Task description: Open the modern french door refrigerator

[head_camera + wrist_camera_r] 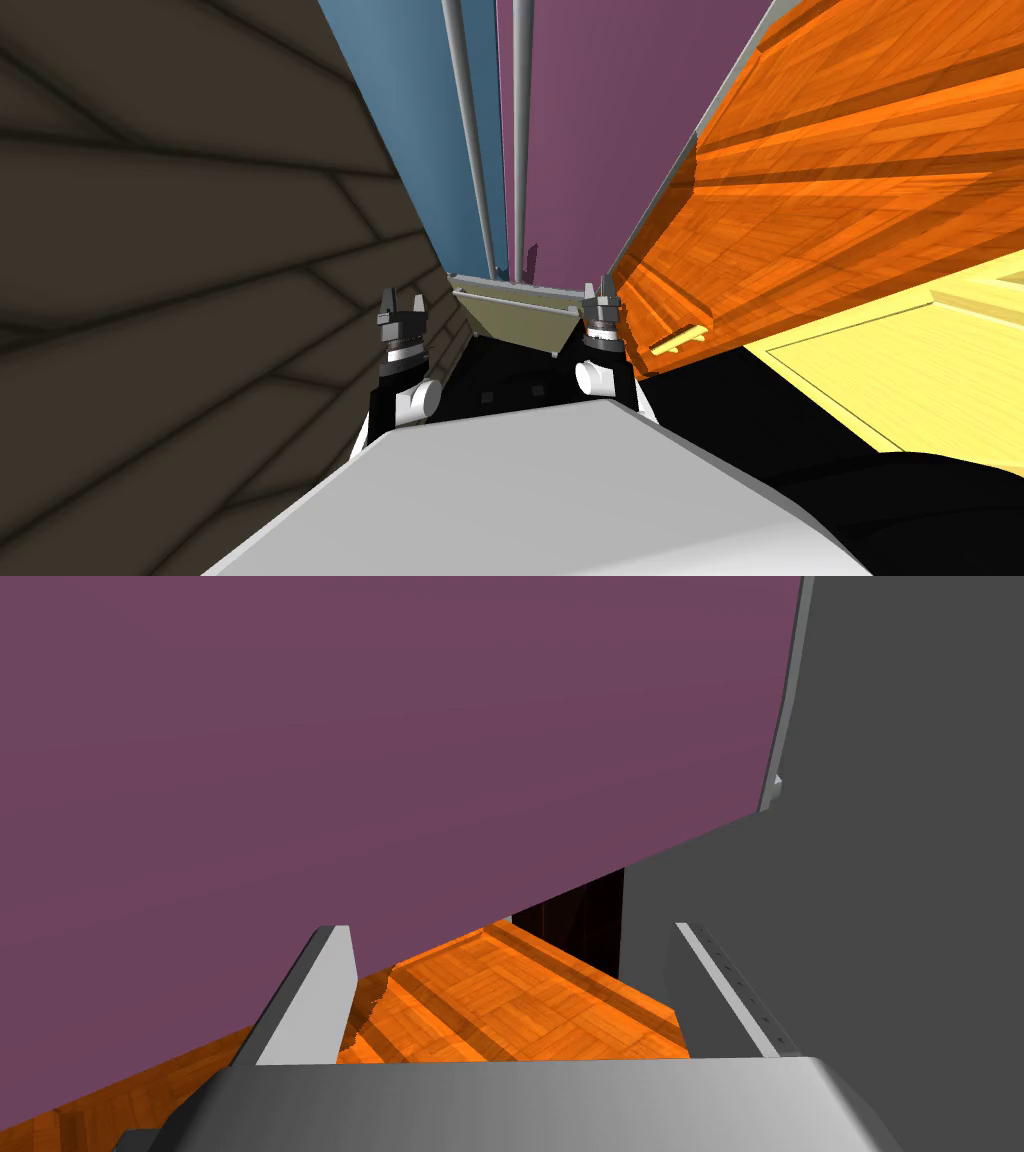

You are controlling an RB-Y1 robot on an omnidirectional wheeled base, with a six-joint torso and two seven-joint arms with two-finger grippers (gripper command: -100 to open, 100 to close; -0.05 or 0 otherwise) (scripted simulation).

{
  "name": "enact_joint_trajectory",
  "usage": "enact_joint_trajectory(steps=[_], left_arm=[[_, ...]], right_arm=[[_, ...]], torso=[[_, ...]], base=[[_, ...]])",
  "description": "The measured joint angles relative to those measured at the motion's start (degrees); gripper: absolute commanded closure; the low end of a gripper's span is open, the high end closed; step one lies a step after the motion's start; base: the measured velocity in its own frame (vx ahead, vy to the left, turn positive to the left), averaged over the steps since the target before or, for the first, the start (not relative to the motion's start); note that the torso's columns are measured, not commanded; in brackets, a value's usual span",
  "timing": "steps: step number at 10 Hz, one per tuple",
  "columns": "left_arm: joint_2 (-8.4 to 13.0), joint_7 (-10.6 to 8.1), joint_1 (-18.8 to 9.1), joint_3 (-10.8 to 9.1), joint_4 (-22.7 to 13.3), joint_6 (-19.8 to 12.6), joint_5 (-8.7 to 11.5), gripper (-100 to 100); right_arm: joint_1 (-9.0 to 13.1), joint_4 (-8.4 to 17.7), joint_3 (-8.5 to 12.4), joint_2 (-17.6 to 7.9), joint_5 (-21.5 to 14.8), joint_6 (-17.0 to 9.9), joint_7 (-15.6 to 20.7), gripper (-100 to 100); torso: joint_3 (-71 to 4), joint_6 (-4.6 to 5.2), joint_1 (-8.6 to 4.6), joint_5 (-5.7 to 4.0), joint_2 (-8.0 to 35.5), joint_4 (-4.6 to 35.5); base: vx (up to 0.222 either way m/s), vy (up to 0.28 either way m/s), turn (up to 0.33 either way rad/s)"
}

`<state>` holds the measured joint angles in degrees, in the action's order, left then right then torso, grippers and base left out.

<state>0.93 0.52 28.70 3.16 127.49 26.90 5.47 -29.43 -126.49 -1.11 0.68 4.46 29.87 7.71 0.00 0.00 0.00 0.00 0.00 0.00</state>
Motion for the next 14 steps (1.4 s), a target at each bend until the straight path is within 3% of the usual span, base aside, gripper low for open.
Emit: enact_joint_trajectory(steps=[2, 9, 10, 11, 14], left_arm=[[0.0, 0.00, 0.0, 0.00, 0.0, 0.0, 0.0, 0], [0.0, 0.00, 0.0, 0.00, 0.0, 0.0, 0.0, 0], [0.0, 0.00, 0.0, 0.00, 0.0, 0.0, 0.0, 0], [0.0, 0.00, 0.0, 0.00, 0.0, 0.0, 0.0, 0], [0.0, 0.00, 0.0, 0.00, 0.0, 0.0, 0.0, 0]], right_arm=[[0.0, 0.0, 0.0, 0.0, 0.0, 0.0, 0.0, 0], [0.0, 0.0, 0.0, 0.0, 0.0, 0.0, 0.0, 0], [0.0, 0.0, 0.0, 0.0, 0.0, 0.0, 0.0, -100], [0.4, 0.2, -0.1, -1.1, -0.4, -0.2, 0.1, -100], [2.5, 1.7, -1.2, -5.1, -2.9, -0.4, 0.5, -100]], torso=[[-12.0, 0.00, 0.00, 0.00, 6.0, 6.0], [-70.7, 0.00, 0.00, 0.00, 35.4, 35.4], [-79.2, 0.00, 0.00, 0.00, 39.6, 39.6], [-83.1, 0.00, 0.01, 0.00, 41.5, 41.5], [-84.6, 0.00, 0.03, 0.01, 42.3, 42.3]], base=[[0.000, 0.000, 0.000], [0.000, 0.000, 0.000], [0.007, 0.005, -0.017], [0.004, 0.009, -0.031], [0.005, 0.018, -0.047]])
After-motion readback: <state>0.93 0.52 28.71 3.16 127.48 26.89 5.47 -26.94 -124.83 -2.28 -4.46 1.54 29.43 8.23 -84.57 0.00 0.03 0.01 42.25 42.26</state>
